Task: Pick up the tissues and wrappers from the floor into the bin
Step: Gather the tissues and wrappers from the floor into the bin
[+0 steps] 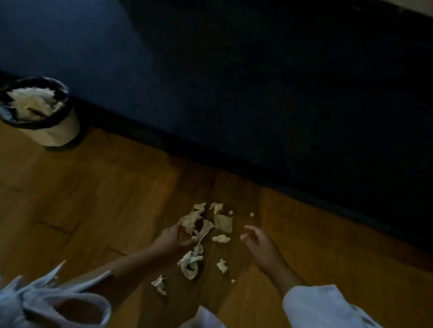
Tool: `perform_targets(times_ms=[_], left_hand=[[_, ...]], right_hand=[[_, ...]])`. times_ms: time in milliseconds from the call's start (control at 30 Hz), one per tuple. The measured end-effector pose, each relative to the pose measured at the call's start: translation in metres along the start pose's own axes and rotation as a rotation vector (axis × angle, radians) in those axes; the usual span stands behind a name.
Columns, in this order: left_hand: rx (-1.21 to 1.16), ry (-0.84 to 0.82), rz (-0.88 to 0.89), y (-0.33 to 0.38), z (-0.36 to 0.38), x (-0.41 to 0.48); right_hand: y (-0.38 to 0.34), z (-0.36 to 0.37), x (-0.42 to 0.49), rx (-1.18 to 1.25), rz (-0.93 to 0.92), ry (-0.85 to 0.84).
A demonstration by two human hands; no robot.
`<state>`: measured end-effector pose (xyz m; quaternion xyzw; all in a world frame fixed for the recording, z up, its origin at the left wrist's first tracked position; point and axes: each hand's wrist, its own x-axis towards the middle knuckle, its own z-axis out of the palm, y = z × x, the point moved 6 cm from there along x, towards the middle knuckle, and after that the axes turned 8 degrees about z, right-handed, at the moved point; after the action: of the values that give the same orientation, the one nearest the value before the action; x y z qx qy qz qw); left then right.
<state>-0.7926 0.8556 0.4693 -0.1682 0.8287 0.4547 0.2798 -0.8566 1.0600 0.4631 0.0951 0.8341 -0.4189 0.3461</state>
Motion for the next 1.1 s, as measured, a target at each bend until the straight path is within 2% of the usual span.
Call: perform_targets(times_ms=[133, 333, 467, 600, 667, 733, 833, 900, 967, 1000, 1100], left_hand=[[0.020, 0.044, -0.003, -0.026, -0.002, -0.014], [-0.081, 0.053, -0.043, -0.086, 0.025, -0.002], [-0.215, 0.067, -0.073, -0.132, 0.065, 0.044], [-0.280, 0.115, -0.062, -0.197, 0.123, 0.124], [-0.329, 0.181, -0.069, -0.248, 0.156, 0.166], [-0.288, 0.323, -0.119, -0.311, 0.188, 0.206], [-0.123, 0.608, -0.333, -0.405, 0.231, 0.249], [-0.111, 0.623, -0.517, -0.453, 0.272, 0.274], [-0.153, 0.635, -0.603, -0.482, 0.309, 0.298], [-0.164, 0.686, -0.572, -0.490, 0.321, 0.311], [-0.174, 0.841, -0.292, -0.487, 0.330, 0.342]], right_hand=[[0.015, 0.034, -0.002, 0.024, 0.028, -0.048], [0.044, 0.085, 0.030, 0.000, 0.019, -0.105], [0.087, 0.123, 0.087, -0.033, 0.023, -0.146], [0.160, 0.163, 0.177, -0.050, 0.015, -0.128], [0.204, 0.183, 0.228, -0.087, -0.002, -0.124], [0.249, 0.201, 0.281, -0.161, -0.040, -0.124], [0.302, 0.220, 0.357, -0.265, -0.151, -0.105], [0.330, 0.231, 0.400, -0.266, -0.231, -0.090], [0.351, 0.235, 0.431, -0.249, -0.351, -0.038], [0.360, 0.235, 0.443, -0.245, -0.423, 0.004], [0.386, 0.231, 0.457, -0.295, -0.561, 0.085]])
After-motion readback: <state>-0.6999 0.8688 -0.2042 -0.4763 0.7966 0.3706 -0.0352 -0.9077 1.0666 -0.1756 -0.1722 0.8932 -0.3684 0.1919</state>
